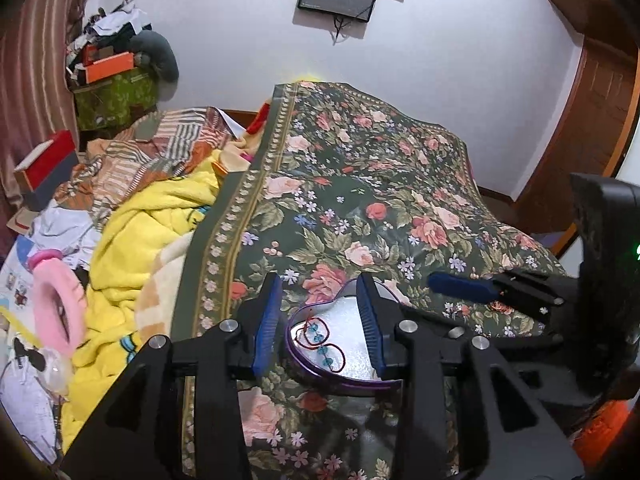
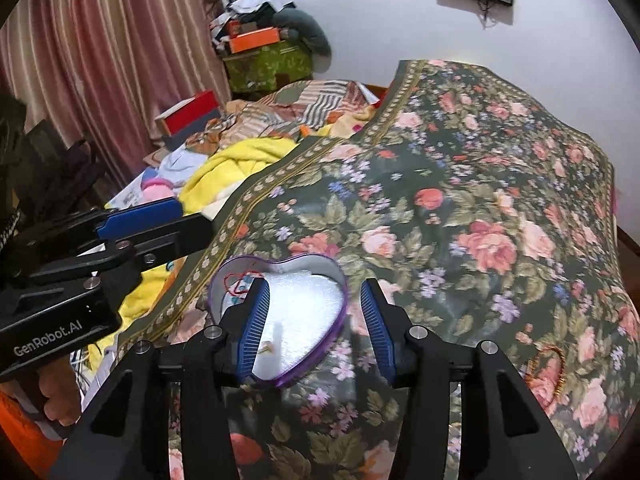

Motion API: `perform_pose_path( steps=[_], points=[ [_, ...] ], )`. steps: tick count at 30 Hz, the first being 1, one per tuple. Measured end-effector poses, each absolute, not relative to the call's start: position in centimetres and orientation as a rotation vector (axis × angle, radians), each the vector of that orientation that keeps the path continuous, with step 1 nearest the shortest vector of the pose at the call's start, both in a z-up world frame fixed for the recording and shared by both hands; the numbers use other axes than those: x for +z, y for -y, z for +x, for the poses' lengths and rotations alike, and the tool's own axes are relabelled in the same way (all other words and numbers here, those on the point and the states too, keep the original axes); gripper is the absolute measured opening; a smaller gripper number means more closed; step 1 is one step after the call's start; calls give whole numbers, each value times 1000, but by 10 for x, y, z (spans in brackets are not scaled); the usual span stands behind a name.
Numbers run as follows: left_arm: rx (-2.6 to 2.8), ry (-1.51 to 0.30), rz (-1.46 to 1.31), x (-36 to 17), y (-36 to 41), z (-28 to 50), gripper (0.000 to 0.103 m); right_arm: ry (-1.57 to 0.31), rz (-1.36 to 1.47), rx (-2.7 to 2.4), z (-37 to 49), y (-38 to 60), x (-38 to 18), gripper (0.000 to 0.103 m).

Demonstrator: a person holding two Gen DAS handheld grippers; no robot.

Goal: Organize jewelry
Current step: 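Carry the earring into the heart tin and open the left tool while the right tool carries the ring over, then open the right tool to drop the gold ring into the heart tin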

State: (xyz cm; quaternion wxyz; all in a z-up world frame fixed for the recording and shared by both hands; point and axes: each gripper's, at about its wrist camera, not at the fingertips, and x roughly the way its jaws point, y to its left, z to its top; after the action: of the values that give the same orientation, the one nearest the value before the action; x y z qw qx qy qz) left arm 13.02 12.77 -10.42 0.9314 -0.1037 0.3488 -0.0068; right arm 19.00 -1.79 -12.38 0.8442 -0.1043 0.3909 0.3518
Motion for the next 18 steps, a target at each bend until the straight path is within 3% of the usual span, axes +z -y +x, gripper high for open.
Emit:
perform_pose_path(
  steps=[18],
  points=[
    [-25,-622,-112,-55,-78,88,45,-702,-124,528,166,126,-66,44]
  ],
)
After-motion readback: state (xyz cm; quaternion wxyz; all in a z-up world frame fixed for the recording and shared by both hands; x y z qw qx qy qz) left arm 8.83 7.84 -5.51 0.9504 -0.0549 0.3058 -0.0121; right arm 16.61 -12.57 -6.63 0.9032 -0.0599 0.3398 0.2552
